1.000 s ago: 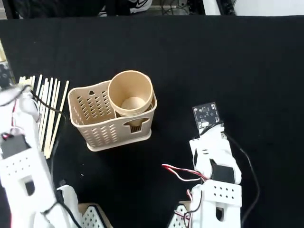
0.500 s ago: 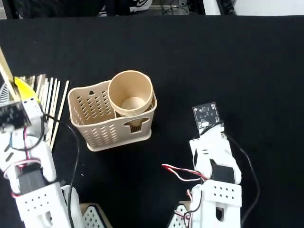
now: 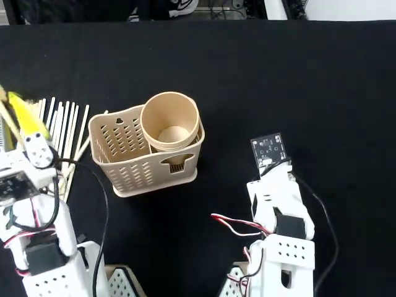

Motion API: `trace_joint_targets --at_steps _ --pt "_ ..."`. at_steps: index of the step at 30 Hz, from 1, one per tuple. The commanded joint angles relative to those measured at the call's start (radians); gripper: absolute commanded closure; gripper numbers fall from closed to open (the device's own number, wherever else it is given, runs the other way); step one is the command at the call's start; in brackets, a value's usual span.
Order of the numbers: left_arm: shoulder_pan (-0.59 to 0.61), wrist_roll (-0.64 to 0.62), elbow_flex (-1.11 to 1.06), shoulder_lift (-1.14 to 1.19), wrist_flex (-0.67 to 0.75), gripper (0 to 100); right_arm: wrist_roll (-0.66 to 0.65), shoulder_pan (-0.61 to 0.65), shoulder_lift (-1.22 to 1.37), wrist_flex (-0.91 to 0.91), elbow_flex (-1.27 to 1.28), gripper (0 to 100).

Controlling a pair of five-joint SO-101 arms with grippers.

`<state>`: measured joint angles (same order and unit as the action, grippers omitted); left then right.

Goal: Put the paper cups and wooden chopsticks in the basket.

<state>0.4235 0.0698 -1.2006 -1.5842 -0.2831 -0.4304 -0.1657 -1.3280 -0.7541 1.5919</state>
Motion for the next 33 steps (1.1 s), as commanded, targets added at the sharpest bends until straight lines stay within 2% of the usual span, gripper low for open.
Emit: trace_joint_targets --at_steps 1,5,8,12,19,26,33 --pt "-0.093 -0.097 0.099 -0.006 0.005 97 0.003 -0.009 -0.015 0.014 0.001 98.5" --pt "-0.183 -0.146 0.203 -0.005 -0.144 97 0.002 -0.008 -0.015 0.014 0.001 98.5" --pt "-0.242 -0.166 0.245 -0.005 -0.190 97 0.002 -0.008 -0.015 0.014 0.001 98.5" --pt "-0.315 -0.216 0.243 0.023 -0.195 97 0.002 -0.009 -0.015 0.014 0.001 98.5" --pt "-0.404 -0.331 0.245 0.204 -0.190 97 0.000 -0.011 -0.015 0.017 0.001 98.5" --pt "-0.421 -0.327 0.239 0.259 -0.189 97 -0.025 -0.008 -0.015 0.021 0.008 98.5" --pt "-0.420 -0.321 0.136 0.253 -0.187 96 -0.025 -0.008 -0.015 0.021 0.010 98.5"
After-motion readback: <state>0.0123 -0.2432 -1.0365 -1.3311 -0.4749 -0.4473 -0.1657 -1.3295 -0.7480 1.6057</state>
